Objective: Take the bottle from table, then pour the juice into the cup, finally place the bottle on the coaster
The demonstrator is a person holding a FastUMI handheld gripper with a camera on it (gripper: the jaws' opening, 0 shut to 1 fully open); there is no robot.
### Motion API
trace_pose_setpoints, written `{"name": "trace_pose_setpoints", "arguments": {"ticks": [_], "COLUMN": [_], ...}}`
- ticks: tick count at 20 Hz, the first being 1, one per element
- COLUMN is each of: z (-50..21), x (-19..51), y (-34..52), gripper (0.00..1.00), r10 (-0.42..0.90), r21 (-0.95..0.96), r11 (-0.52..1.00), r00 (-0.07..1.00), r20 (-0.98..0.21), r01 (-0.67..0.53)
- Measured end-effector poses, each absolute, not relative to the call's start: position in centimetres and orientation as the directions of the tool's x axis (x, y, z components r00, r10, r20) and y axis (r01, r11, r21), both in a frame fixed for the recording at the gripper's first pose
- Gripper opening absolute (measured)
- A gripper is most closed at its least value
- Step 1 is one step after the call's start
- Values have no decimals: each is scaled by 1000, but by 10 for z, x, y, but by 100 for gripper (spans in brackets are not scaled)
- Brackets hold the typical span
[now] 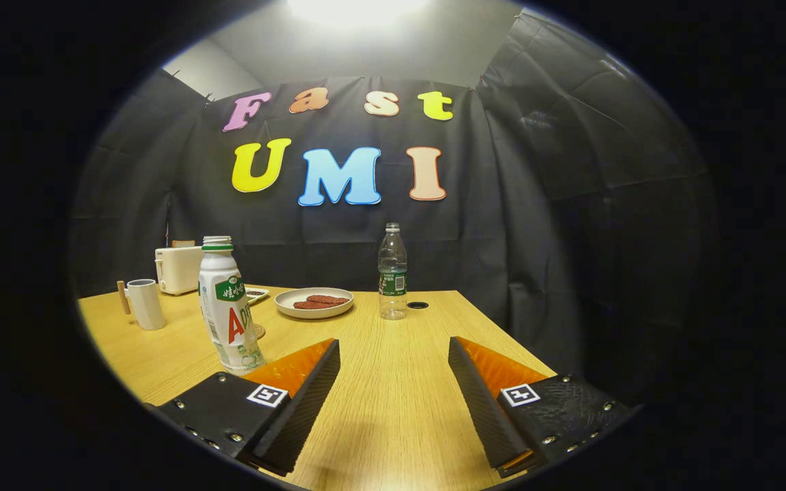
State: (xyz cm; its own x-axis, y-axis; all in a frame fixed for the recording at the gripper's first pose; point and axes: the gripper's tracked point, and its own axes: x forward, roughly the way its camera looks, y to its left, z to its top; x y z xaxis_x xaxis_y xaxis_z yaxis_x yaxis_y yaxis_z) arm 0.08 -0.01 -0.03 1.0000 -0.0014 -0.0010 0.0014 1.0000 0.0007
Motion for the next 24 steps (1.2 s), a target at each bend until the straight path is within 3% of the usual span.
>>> {"name": "trace_pose_setpoints", "arguments": {"ticks": [11,15,19,24], "z": [2,20,40,74], "x": [2,21,60,53], "y": [0,-3,21,65], "gripper": [98,97,98,98], "r10": [1,-11,47,97], "r21": [-1,6,30,25], "r11": [1000,1000,998,995], "r00": [1000,998,997,990], "r20": [0,66,68,100], "r01": [-1,10,-49,-100]}}
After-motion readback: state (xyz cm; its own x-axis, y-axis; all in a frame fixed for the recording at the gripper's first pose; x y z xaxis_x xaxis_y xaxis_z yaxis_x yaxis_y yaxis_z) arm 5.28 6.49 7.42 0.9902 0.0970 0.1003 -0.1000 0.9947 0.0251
